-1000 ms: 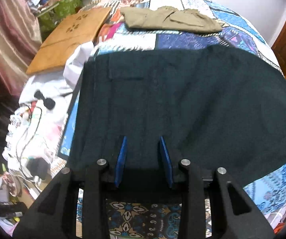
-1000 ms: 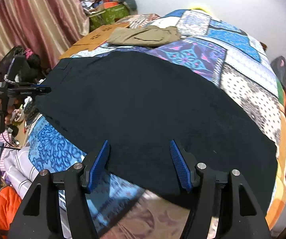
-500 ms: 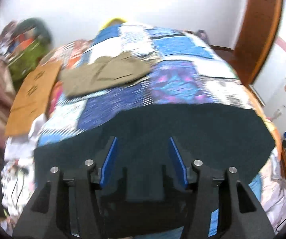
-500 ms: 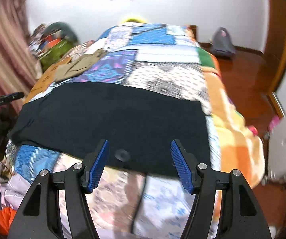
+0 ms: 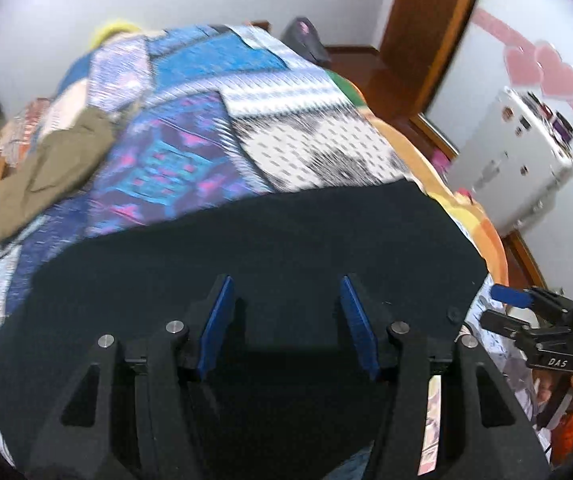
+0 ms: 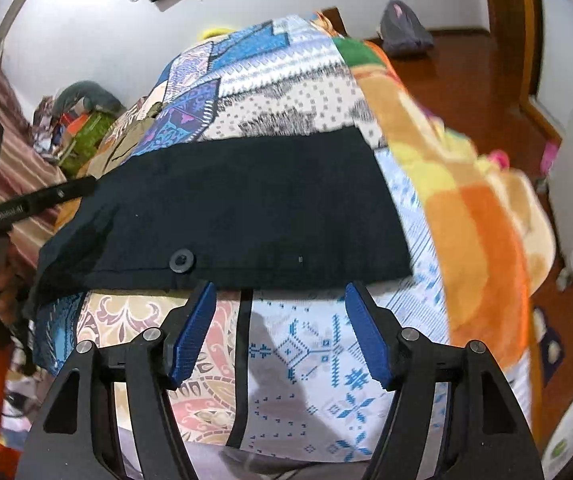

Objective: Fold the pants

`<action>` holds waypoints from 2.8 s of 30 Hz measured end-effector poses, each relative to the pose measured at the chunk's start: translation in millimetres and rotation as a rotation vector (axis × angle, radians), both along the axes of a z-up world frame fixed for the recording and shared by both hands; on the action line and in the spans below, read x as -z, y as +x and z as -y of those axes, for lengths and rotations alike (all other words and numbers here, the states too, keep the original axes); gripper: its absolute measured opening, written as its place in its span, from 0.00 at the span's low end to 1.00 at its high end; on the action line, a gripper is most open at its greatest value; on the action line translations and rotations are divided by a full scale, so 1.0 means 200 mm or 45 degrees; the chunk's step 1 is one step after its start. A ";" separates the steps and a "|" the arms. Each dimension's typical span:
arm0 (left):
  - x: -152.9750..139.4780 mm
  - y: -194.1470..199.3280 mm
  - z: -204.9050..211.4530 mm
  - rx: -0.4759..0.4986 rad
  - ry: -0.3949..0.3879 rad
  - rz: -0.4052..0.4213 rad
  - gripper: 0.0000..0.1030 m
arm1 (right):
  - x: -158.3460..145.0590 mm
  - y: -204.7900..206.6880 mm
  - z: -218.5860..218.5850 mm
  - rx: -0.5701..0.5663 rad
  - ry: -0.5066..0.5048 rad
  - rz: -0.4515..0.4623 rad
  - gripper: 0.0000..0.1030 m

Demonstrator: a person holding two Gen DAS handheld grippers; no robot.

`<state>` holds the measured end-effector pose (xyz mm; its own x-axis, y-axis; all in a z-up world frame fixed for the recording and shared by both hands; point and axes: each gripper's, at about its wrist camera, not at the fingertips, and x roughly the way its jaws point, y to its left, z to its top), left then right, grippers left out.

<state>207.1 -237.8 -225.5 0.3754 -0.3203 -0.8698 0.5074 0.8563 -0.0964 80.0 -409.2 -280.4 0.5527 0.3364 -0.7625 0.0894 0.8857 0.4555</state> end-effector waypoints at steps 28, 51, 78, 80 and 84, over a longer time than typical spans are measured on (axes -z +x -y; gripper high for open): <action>0.15 -0.04 0.16 0.070 0.086 0.020 0.63 | 0.06 0.13 0.17 0.162 0.240 0.102 0.13; -0.12 -0.07 -0.25 -0.107 -0.086 0.109 0.63 | -0.58 0.28 -0.14 -0.058 0.037 0.518 0.07; -0.17 -0.26 -1.12 -0.498 -0.117 0.172 0.63 | -0.36 0.47 -1.29 -0.841 -0.037 0.358 0.08; -0.16 -0.27 -1.14 -0.509 -0.116 0.168 0.63 | -0.30 0.45 -1.33 -0.876 -0.050 0.300 0.09; -0.16 -0.27 -1.15 -0.518 -0.126 0.169 0.63 | -0.24 0.43 -1.33 -0.897 -0.073 0.241 0.13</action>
<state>153.6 -8.6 -193.4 0.5949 -0.2026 -0.7778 0.1443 0.9789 -0.1447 165.1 -143.7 -232.4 0.3440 0.6230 -0.7025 -0.5861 0.7270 0.3577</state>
